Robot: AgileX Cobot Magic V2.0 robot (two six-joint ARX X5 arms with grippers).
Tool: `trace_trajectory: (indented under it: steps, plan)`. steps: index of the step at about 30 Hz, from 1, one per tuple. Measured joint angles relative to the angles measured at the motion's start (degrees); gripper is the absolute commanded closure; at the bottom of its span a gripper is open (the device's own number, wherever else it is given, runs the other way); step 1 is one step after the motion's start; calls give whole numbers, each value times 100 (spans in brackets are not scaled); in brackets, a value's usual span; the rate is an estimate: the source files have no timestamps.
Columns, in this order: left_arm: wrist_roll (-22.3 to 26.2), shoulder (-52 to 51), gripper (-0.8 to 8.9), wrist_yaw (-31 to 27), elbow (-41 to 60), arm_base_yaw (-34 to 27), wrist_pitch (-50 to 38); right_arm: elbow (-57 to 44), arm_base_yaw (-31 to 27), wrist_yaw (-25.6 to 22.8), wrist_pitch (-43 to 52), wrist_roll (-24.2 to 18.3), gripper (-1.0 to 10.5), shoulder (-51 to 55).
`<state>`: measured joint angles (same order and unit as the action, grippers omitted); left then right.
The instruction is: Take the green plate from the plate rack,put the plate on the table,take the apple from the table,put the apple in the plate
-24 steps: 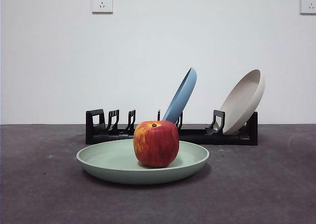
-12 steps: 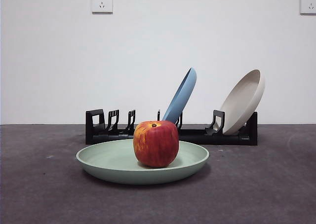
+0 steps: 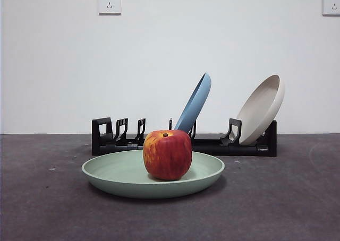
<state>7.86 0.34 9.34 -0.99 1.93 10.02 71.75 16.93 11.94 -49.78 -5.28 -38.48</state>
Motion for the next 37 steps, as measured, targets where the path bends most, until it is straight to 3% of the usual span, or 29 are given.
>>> trace_trajectory:
  steps: [6,15,19,27,37]
  plan:
    - [0,0,817,0,0,0,0,-1604,-861,7,1539,-225,962,981]
    - [0,0,817,0,0,0,0,-4505,-1121,-11,4074,33,962,2474]
    - [0,0,817,0,0,0,0,-5434,-1128,-35,4433,168,962,2948]
    - [0,0,817,0,0,0,0,-6704,-1167,-597,4555,431,962,3635]
    - [0,0,817,0,0,0,0,-7090,-1169,-610,4354,669,962,3825]
